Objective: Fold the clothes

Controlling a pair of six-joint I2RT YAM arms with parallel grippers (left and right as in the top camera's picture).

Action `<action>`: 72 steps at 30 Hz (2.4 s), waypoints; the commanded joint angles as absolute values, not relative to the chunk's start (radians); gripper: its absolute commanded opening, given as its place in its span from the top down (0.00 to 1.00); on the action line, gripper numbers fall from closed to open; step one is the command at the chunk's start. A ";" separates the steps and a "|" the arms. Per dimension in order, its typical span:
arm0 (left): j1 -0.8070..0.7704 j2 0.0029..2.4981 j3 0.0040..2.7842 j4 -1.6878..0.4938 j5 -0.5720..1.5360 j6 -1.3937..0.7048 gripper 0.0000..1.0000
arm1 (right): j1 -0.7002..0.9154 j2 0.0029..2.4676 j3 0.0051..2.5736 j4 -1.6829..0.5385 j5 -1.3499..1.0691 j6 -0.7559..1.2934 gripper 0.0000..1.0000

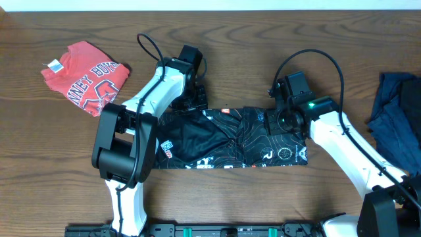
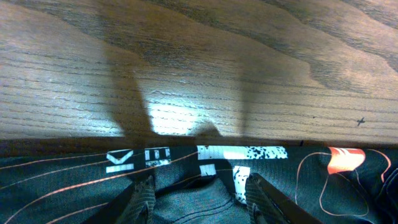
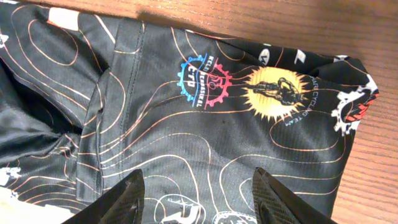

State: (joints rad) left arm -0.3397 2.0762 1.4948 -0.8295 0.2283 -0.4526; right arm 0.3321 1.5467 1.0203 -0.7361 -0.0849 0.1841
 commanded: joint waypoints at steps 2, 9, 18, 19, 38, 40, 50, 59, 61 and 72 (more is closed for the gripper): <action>-0.338 2.092 1.489 -0.835 0.208 -0.466 0.54 | 0.326 1.528 1.039 -0.738 -0.079 0.202 0.46; -0.338 2.092 1.489 -0.854 0.208 -0.466 0.85 | 0.326 1.528 1.039 -0.738 -0.079 0.202 0.46; -0.338 2.091 1.489 -0.876 0.216 -0.465 0.94 | 0.326 1.528 1.039 -0.744 -0.078 0.202 0.46; -0.338 2.090 1.489 -0.881 0.228 -0.465 0.94 | 0.326 1.528 1.039 -0.744 -0.078 0.202 0.46; -0.349 2.058 1.489 -0.817 0.225 -0.477 0.65 | 0.326 1.528 1.039 -0.746 -0.079 0.202 0.46; -0.356 2.059 1.489 -0.818 0.199 -0.477 0.64 | 0.326 1.528 1.039 -0.746 -0.079 0.202 0.46; -0.376 2.065 1.489 -0.828 0.189 -0.476 0.65 | 0.326 1.528 1.039 -0.751 -0.078 0.202 0.46; -0.379 2.073 1.489 -0.842 0.151 -0.477 0.65 | 0.326 1.528 1.039 -0.752 -0.078 0.202 0.46; -0.380 2.074 1.489 -0.849 0.151 -0.477 0.65 | 0.326 1.528 1.039 -0.752 -0.078 0.202 0.46; -0.386 2.093 1.486 -0.854 0.145 -0.473 0.72 | 0.326 1.528 1.039 -0.753 -0.079 0.202 0.47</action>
State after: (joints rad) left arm -0.3824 2.0762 1.4944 -0.8486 0.1642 -0.4725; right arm 0.3321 1.5467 1.0203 -0.7486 -0.0849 0.1841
